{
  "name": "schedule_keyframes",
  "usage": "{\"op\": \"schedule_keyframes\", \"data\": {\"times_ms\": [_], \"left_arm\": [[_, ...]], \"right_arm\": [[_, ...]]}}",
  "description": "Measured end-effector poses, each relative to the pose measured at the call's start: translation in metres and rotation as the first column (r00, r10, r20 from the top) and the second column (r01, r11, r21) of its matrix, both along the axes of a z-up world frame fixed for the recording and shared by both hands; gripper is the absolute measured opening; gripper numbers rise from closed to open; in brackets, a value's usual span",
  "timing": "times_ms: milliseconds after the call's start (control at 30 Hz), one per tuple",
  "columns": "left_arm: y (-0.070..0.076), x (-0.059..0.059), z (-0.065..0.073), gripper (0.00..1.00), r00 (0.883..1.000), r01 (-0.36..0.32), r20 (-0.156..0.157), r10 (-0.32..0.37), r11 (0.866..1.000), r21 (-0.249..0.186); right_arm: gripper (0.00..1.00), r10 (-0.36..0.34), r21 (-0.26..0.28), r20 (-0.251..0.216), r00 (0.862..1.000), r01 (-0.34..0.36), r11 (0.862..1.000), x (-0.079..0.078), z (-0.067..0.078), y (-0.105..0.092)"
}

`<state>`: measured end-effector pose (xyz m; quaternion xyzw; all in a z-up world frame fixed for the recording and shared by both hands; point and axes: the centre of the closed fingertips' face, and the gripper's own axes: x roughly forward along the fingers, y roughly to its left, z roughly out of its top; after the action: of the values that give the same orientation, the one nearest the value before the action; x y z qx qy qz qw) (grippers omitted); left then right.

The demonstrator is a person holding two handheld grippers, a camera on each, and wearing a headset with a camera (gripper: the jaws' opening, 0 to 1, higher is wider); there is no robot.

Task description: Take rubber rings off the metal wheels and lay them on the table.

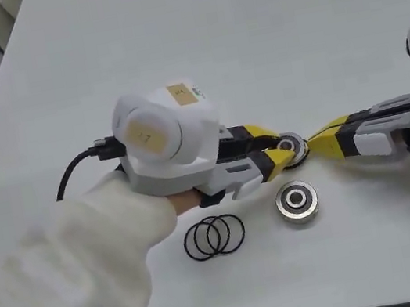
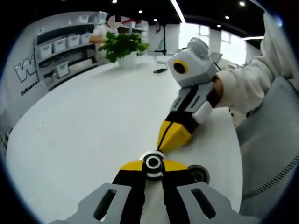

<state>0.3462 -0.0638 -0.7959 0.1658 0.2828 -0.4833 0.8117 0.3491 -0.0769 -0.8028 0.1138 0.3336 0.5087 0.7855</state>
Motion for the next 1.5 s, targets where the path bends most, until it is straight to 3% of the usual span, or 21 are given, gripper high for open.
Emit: {"op": "schedule_keyframes", "data": {"times_ms": [233, 800, 1167, 1367, 1500], "left_arm": [[0.0, 0.0, 0.0, 0.13, 1.0, 0.007, 0.001, -0.007, 1.0, 0.005], [-0.004, -0.004, 0.003, 0.13, 1.0, -0.011, 0.005, 0.011, 1.0, 0.02], [-0.004, -0.003, 0.002, 0.13, 1.0, -0.009, 0.005, 0.009, 1.0, 0.023], [-0.003, -0.002, 0.001, 0.13, 1.0, -0.01, 0.007, 0.009, 1.0, 0.024], [-0.003, -0.002, 0.001, 0.13, 1.0, -0.011, 0.007, 0.011, 1.0, 0.025]], "right_arm": [[0.0, -0.024, 0.033, -0.031, 0.999, 0.025, 0.999, -0.001, 0.005, 0.001], [0.0, 0.002, 0.038, -0.012, 1.0, -0.001, 0.999, -0.001, 0.011, 0.007], [0.0, 0.031, 0.03, 0.022, 0.999, -0.031, 0.999, -0.002, 0.012, 0.012], [0.0, 0.055, -0.007, 0.076, 0.996, -0.054, 0.998, -0.003, 0.012, 0.015], [0.0, 0.059, -0.003, 0.079, 0.995, -0.059, 0.998, -0.002, 0.013, 0.015]]}}
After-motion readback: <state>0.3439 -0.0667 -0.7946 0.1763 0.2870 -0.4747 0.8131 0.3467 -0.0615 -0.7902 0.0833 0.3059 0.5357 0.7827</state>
